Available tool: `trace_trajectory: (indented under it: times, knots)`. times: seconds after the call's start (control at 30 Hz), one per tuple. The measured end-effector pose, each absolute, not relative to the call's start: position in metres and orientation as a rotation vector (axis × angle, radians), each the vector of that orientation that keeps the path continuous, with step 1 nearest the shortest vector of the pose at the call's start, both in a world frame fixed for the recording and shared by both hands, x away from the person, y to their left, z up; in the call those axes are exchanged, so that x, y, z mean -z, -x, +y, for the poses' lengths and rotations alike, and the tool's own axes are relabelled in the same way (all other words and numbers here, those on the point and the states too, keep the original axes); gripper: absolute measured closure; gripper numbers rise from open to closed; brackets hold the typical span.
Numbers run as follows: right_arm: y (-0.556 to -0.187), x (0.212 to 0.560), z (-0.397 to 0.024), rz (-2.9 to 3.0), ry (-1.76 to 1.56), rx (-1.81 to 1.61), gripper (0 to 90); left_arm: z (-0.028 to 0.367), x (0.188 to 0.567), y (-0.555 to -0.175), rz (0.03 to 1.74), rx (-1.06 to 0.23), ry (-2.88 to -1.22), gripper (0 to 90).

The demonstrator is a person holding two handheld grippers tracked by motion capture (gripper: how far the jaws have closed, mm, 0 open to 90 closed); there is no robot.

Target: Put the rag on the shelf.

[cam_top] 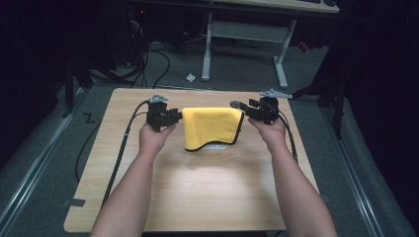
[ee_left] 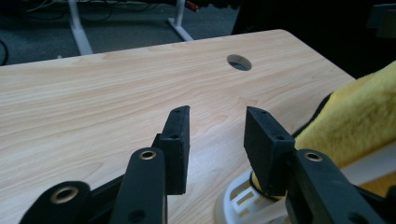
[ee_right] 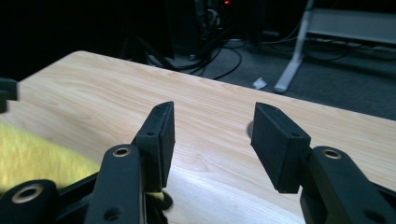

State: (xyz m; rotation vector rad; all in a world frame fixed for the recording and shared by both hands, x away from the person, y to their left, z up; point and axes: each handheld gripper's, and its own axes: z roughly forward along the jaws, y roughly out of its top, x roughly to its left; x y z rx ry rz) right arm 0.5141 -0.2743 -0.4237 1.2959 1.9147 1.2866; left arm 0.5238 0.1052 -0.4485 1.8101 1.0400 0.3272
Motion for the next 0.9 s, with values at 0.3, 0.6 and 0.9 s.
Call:
trace_trajectory:
  times: [0.3, 0.6, 0.9]
  knots:
    - [-0.491, 0.429, -0.284, 1.907, -1.279, -1.266, 50.7, 0.125, 0.453, -0.503, 1.075, -0.366, -1.799, 55.5]
    - [-0.472, 0.430, -0.289, 1.893, -1.253, -1.249, 48.9, 0.144, 0.452, -0.483, 1.077, -0.376, -1.755, 51.5]
    - [-0.434, 0.435, -0.287, 1.863, -1.168, -1.223, 46.7, 0.162, 0.474, -0.449, 1.071, -0.375, -1.772, 48.5]
